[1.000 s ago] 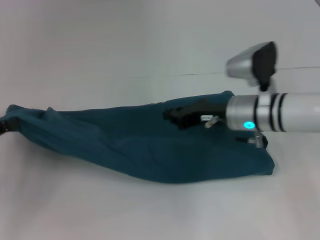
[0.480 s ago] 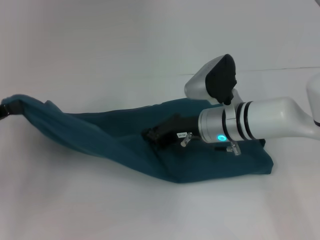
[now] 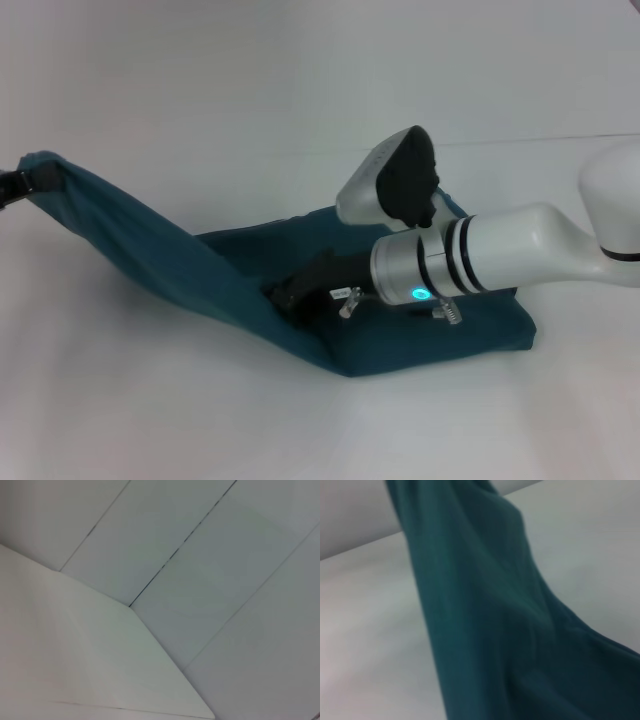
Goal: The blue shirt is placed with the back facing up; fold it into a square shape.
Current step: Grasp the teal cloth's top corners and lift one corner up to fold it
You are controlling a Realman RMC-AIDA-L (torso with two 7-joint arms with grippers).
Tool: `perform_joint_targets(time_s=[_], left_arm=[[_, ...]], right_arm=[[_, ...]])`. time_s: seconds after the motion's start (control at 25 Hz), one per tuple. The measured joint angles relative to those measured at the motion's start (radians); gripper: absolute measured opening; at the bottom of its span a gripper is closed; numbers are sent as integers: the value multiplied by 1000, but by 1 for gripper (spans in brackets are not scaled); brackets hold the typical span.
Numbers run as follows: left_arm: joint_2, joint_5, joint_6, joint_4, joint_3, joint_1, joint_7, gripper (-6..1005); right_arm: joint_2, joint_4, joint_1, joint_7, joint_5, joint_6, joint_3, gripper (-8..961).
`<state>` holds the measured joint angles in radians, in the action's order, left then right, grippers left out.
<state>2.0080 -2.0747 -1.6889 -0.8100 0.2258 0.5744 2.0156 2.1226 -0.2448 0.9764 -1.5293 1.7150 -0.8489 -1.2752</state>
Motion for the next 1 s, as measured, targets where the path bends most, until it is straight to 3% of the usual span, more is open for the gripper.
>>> perform_joint_targets(time_s=[0.4,0.72,1.0], left_arm=[[-5,2,6,5,26,38,-5,91],[-5,16,6,9,38,60,-14,99],[3,77,3,11,113,87,-14,106]], right_arm=[[0,-11,33,-51,-154,-3,-219,-1],[0,-14,40,-53,-157,-16,-229,0],[0,-14,42,-56,-161,-19,-230,-1]])
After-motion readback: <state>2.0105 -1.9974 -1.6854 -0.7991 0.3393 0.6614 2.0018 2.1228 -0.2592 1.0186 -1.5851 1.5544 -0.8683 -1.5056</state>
